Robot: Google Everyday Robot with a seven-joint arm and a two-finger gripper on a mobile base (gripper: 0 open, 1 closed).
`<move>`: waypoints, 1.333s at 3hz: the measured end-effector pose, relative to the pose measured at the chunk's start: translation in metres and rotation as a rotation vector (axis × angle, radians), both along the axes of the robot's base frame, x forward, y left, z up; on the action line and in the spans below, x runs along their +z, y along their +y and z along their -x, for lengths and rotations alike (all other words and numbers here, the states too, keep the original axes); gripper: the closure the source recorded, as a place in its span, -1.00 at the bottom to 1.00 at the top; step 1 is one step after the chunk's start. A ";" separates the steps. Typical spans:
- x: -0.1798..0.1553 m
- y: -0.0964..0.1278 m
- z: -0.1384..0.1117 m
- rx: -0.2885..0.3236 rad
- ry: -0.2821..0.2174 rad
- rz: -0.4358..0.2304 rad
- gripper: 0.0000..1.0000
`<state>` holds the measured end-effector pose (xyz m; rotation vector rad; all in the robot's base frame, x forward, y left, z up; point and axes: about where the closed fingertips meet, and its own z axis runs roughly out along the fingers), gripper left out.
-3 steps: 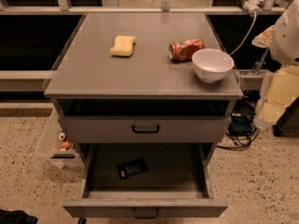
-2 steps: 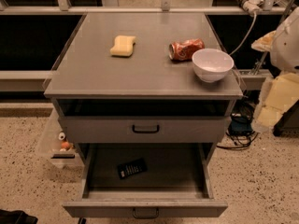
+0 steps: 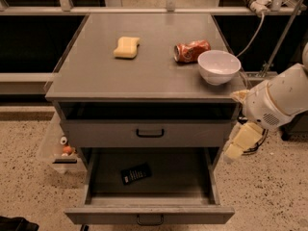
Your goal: Pick rxbar chocolate from middle drawer and place on counter
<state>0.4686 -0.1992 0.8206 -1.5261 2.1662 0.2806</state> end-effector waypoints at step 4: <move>-0.154 0.045 -0.033 -0.097 0.046 -0.319 -1.00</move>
Offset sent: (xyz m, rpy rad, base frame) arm 0.0038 0.0034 -0.0958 0.2104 0.0126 -0.1047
